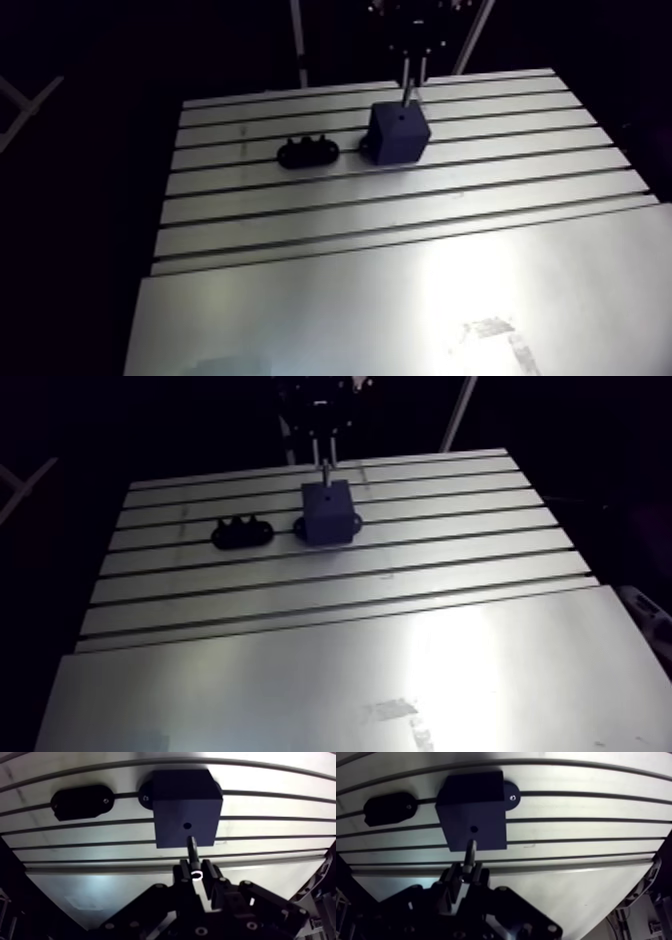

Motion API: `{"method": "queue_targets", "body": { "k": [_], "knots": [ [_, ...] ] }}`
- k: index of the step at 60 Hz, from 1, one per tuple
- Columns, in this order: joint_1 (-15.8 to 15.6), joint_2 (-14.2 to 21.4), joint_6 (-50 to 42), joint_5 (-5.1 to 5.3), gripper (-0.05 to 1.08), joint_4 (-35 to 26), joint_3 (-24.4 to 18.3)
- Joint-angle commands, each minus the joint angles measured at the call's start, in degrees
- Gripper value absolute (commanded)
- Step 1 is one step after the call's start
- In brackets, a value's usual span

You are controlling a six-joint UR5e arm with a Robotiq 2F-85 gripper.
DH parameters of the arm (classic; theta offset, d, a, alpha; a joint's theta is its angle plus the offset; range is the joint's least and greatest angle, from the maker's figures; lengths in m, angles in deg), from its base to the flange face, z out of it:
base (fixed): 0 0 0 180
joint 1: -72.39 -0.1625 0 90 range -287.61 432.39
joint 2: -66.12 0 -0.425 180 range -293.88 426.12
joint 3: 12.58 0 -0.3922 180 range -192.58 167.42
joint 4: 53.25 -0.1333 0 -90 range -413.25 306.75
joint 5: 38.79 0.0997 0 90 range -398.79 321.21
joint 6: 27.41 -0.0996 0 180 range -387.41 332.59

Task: Pick up the M10 bolt and insert it into the hole until fully seated.

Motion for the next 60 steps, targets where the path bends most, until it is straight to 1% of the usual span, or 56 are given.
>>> {"method": "queue_targets", "body": {
  "k": [1,60],
  "knots": [
    [0.0,-0.31,0.01,-0.06,1.08,0.02,0.14],
    [-0.09,-1.02,0.01,-0.06,1.08,0.12,0.31]
  ]
}}
